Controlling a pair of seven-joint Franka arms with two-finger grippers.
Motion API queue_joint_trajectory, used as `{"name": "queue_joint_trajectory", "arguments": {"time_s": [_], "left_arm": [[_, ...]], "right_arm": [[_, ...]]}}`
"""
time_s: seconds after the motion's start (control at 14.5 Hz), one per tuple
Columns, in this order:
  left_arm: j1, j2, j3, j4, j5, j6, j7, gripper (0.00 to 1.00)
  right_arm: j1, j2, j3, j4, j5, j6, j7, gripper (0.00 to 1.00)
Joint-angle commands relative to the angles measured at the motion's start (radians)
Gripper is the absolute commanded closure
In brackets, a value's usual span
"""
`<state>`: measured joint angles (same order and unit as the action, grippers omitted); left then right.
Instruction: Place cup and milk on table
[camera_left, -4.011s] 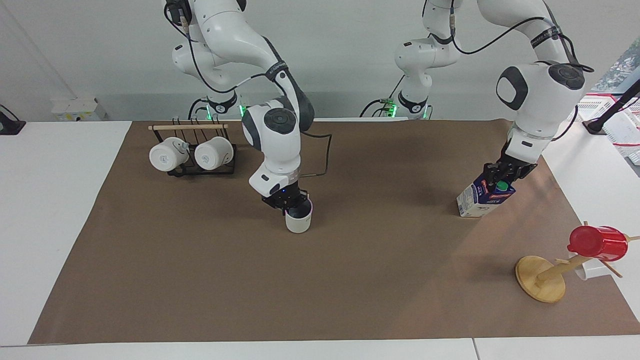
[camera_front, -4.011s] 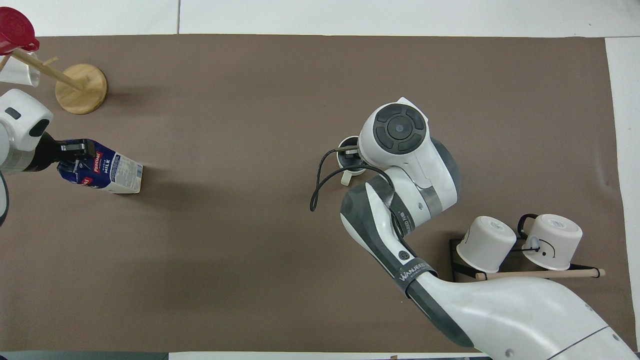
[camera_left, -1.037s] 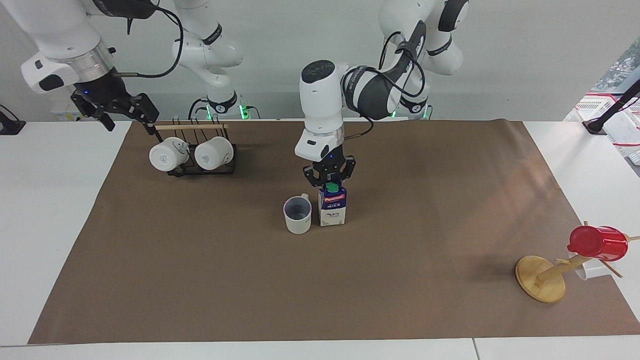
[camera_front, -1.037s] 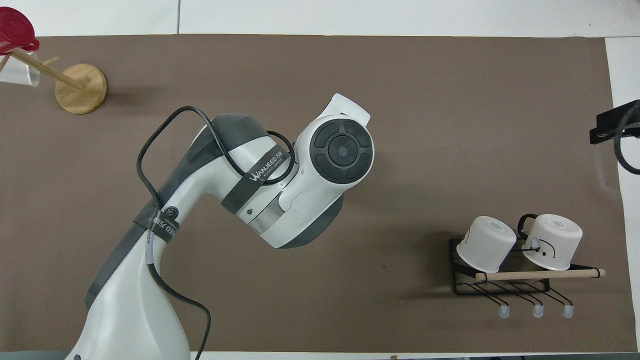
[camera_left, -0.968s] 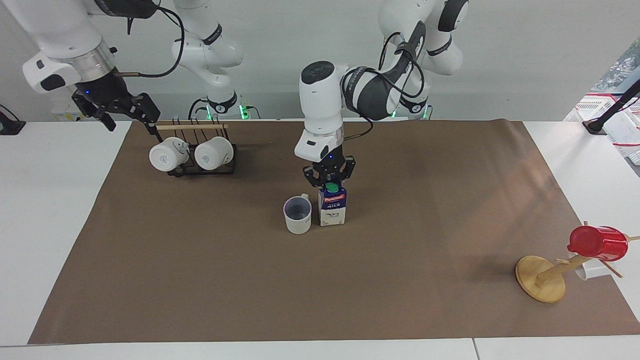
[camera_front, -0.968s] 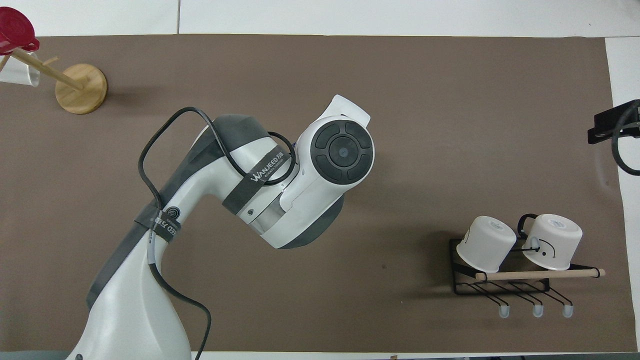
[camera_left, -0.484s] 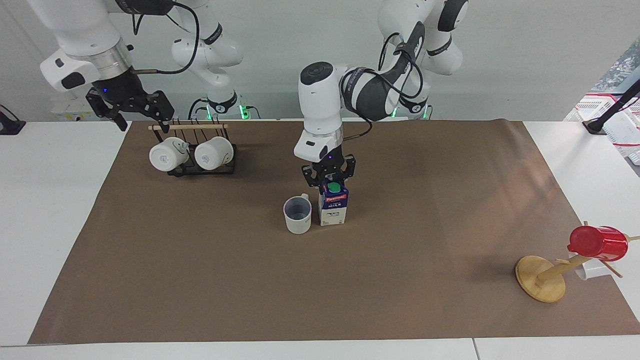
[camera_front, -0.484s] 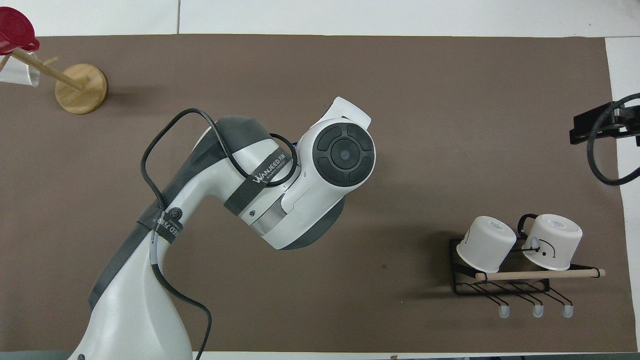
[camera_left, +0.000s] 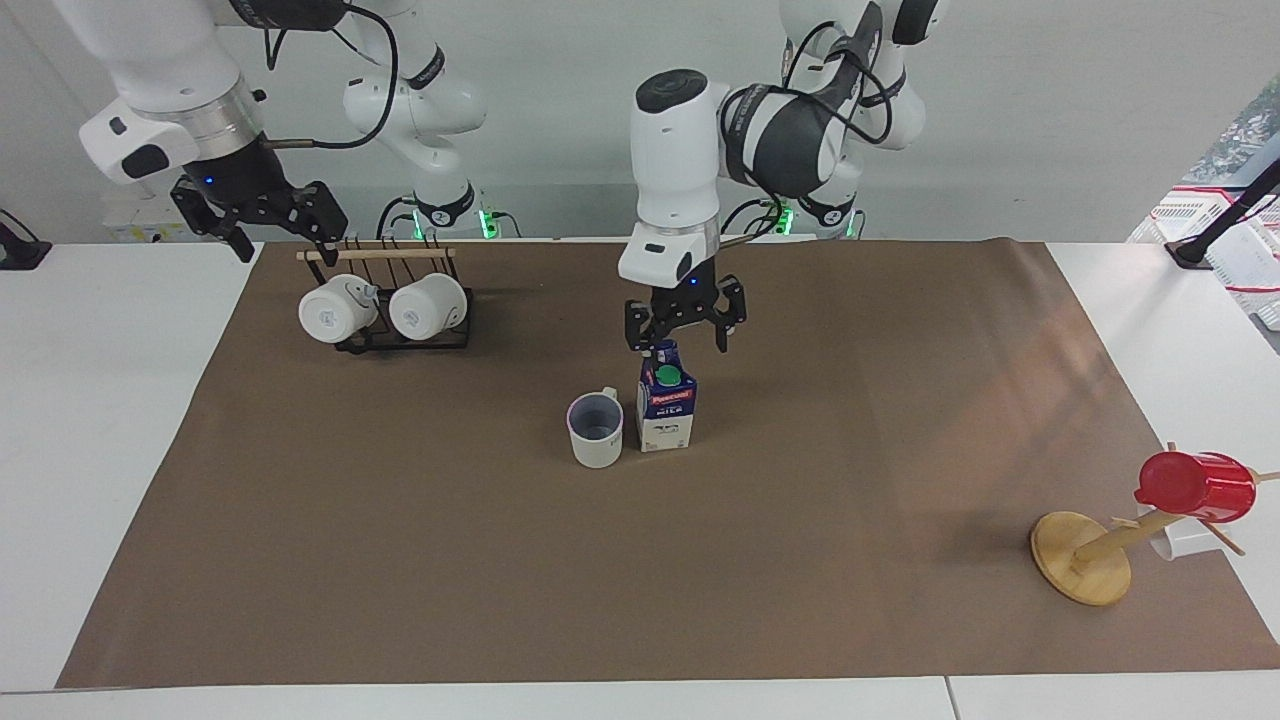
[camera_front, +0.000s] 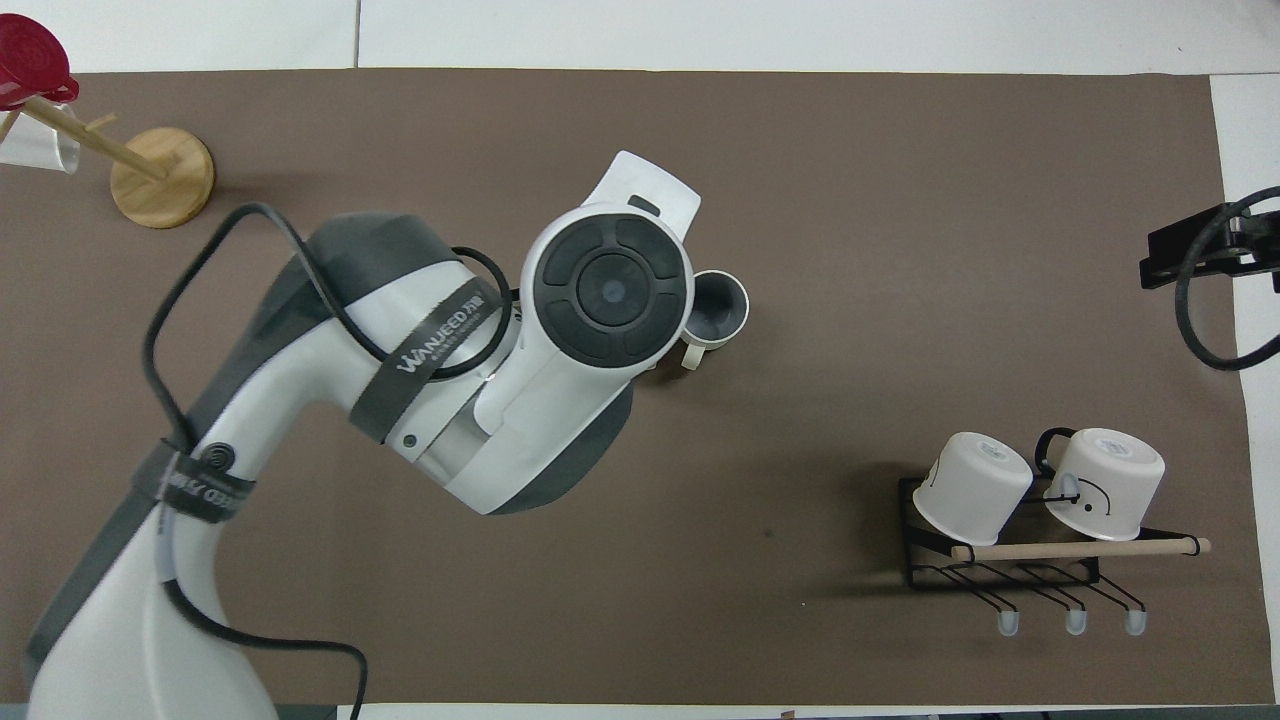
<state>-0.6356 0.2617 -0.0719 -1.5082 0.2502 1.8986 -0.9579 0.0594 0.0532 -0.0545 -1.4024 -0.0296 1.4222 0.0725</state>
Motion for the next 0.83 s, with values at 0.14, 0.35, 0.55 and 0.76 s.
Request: {"name": "queue_joint_trajectory", "arguments": {"time_s": [0.14,0.35,0.55,0.76], "left_arm": [[0.186,-0.185,0.001,-0.186,-0.117,-0.016,0.275,0.0],[0.331,-0.252,0.003,-0.256,-0.173,-0.026,0.503,0.0],[0.45,-0.251,0.009,-0.233,-0.221,-0.052,0.697,0.0],[0.523,-0.242,0.012,-0.147,-0.226,-0.156,0.809,0.0]], "right_arm": [[-0.012,0.004,0.002,0.008,-0.006,-0.005,-0.011,0.0],[-0.012,0.004,0.002,0.006,-0.001,-0.005,-0.013,0.0],[-0.013,0.004,0.002,0.006,0.005,-0.006,-0.02,0.0],[-0.021,0.005,-0.001,0.022,0.002,-0.063,-0.049,0.0]]}}
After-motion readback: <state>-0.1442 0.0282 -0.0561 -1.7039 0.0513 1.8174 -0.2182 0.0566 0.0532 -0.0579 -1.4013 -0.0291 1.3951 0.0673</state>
